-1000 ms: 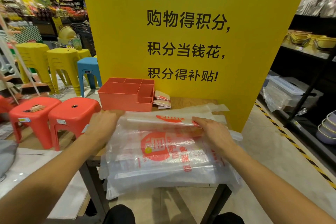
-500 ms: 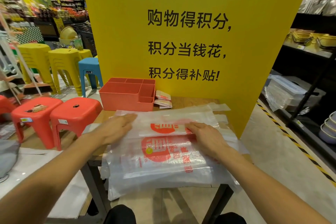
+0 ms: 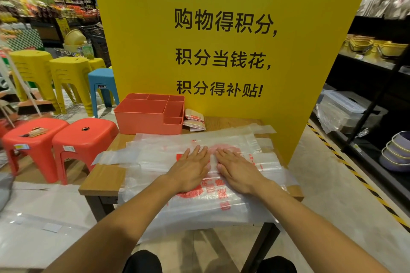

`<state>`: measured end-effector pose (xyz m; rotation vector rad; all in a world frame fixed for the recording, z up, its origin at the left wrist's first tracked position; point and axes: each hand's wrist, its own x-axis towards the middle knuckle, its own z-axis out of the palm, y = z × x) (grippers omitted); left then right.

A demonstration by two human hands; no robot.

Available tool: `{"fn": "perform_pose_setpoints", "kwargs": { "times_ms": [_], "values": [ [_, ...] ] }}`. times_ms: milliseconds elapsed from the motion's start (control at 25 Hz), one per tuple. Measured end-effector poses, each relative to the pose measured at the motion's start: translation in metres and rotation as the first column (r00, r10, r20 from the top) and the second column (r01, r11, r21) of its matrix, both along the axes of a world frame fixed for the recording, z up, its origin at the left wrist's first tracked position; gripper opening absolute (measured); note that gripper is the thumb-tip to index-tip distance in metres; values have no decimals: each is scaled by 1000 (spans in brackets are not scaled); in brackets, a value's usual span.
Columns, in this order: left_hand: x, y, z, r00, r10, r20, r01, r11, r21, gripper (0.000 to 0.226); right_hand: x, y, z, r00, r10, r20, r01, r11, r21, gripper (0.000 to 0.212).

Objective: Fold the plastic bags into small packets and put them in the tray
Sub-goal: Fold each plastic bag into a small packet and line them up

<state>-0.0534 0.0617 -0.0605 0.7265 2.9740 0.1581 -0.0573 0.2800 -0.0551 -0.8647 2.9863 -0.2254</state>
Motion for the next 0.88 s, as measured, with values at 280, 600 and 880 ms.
{"fn": "perform_pose_setpoints", "kwargs": {
  "times_ms": [280, 600, 880],
  "values": [
    [-6, -26, -6, 993, 113, 38, -109, 991, -82, 68, -10, 12, -14, 997, -1, 74, -1, 1000, 26, 87],
    [-3, -128, -10, 964, 252, 81, -250, 968, -34, 103, -13, 59, -17, 987, -112, 115, 110, 994, 18, 94],
    [7, -190, -5, 915, 390, 101, -381, 920, -92, 77, -15, 102, -17, 967, -223, 125, 212, 972, 102, 71]
  ]
}}
